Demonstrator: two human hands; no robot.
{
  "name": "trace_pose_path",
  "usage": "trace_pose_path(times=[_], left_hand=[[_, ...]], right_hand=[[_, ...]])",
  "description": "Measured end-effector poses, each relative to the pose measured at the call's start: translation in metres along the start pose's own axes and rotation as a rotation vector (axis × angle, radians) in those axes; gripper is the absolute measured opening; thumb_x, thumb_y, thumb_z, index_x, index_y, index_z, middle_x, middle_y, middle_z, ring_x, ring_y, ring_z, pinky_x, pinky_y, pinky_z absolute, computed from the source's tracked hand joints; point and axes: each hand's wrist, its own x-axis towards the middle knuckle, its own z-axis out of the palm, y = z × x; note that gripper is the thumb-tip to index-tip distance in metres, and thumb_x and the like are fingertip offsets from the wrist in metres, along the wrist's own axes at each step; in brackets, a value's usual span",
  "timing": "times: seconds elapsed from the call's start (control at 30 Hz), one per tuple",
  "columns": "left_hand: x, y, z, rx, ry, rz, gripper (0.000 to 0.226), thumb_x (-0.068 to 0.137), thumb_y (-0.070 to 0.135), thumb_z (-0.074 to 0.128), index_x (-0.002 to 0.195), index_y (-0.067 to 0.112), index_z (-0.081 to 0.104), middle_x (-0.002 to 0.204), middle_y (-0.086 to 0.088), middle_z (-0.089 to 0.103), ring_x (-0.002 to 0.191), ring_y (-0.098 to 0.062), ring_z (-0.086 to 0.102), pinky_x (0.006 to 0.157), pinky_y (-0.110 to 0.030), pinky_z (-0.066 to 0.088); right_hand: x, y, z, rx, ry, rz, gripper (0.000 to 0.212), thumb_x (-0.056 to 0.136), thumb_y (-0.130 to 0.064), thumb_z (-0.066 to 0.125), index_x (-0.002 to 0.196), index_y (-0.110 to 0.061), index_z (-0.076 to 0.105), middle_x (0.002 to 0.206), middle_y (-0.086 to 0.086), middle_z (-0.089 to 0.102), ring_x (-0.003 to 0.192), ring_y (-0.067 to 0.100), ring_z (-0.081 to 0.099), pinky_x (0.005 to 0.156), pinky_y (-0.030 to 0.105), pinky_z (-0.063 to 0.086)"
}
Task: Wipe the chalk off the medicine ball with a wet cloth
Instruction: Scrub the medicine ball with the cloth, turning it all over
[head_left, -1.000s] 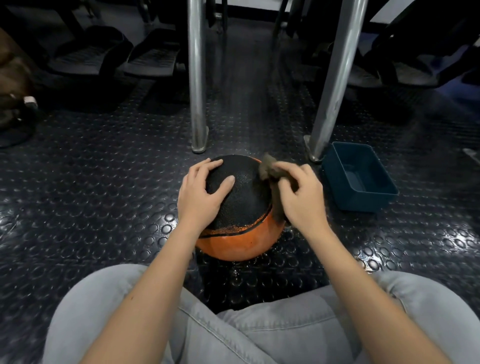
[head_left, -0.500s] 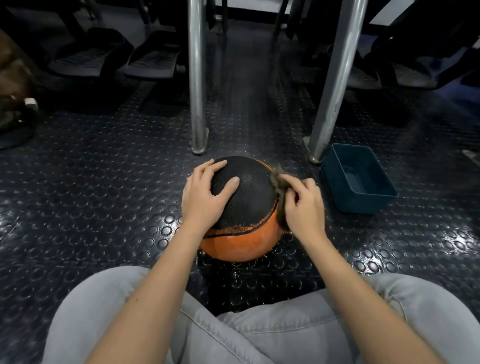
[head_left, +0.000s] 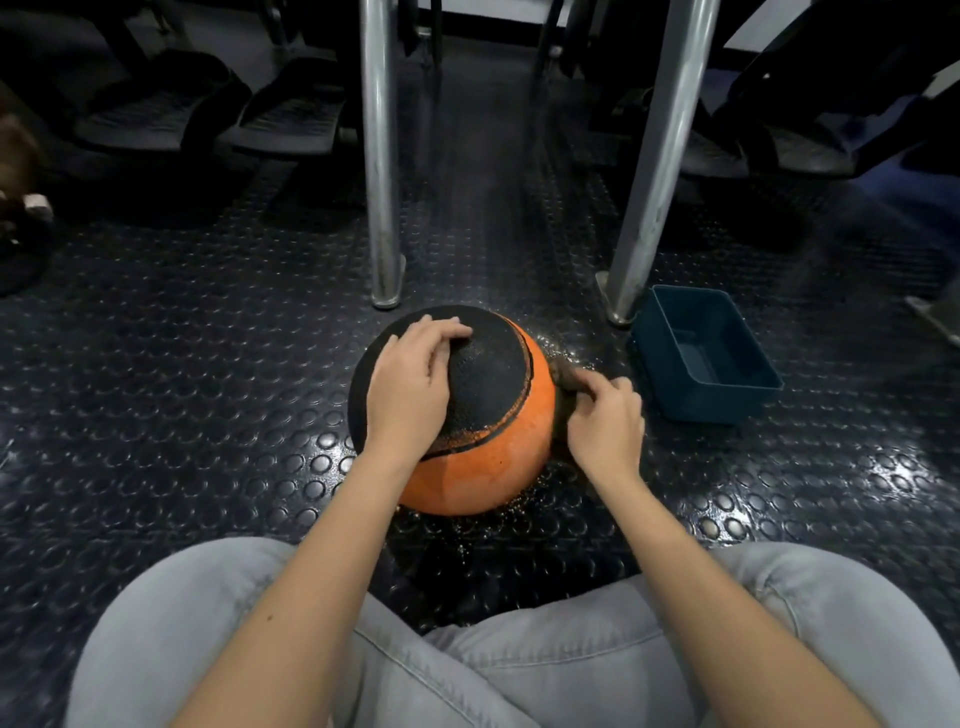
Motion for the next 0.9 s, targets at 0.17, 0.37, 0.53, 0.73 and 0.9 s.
trace_pose_path(times=[0.17, 0.37, 0.53, 0.73, 0.9], left_hand=[[-0.008, 0.000, 0.003, 0.069, 0.013, 0.020, 0.027, 0.094, 0.025, 0.040, 0.106, 0.022, 0.065, 0.116, 0.023, 0.052, 0.127, -0.008, 0.044, 0.112, -0.035, 0.026], [-0.007, -0.002, 0.000, 0.084, -0.001, 0.062, 0.029, 0.089, 0.042, 0.050, 0.107, 0.025, 0.064, 0.117, 0.026, 0.051, 0.125, 0.002, 0.040, 0.113, -0.035, 0.025], [-0.006, -0.010, -0.003, 0.057, 0.024, 0.080, 0.032, 0.086, 0.046, 0.048, 0.106, 0.027, 0.065, 0.116, 0.027, 0.052, 0.121, 0.007, 0.039, 0.109, -0.044, 0.034], [-0.011, 0.001, 0.006, 0.088, -0.014, 0.168, 0.032, 0.088, 0.042, 0.049, 0.106, 0.022, 0.068, 0.119, 0.014, 0.062, 0.126, -0.009, 0.046, 0.111, -0.032, 0.025], [-0.013, -0.004, 0.002, 0.083, -0.007, 0.200, 0.030, 0.088, 0.040, 0.051, 0.104, 0.022, 0.068, 0.116, 0.022, 0.056, 0.123, 0.000, 0.044, 0.110, -0.032, 0.028]], right_hand=[[-0.017, -0.025, -0.006, 0.237, 0.198, -0.505, 0.035, 0.091, -0.006, 0.045, 0.120, -0.014, 0.062, 0.095, 0.008, 0.048, 0.091, 0.019, 0.046, 0.084, 0.024, 0.037], [0.012, 0.001, -0.017, -0.013, -0.020, -0.058, 0.037, 0.094, -0.006, 0.044, 0.122, -0.024, 0.061, 0.104, 0.010, 0.050, 0.106, 0.033, 0.049, 0.092, 0.037, 0.039], [-0.005, -0.032, -0.024, 0.301, 0.157, -0.449, 0.035, 0.090, -0.009, 0.045, 0.120, -0.015, 0.062, 0.095, 0.005, 0.048, 0.091, 0.018, 0.050, 0.085, 0.024, 0.039], [0.015, -0.007, -0.016, -0.026, -0.031, -0.177, 0.038, 0.091, -0.006, 0.044, 0.117, -0.025, 0.064, 0.101, 0.011, 0.051, 0.105, 0.032, 0.049, 0.089, 0.038, 0.039], [0.004, -0.036, -0.036, 0.399, 0.275, -0.443, 0.034, 0.090, -0.004, 0.047, 0.120, -0.013, 0.061, 0.095, 0.005, 0.046, 0.092, 0.019, 0.050, 0.088, 0.023, 0.039]])
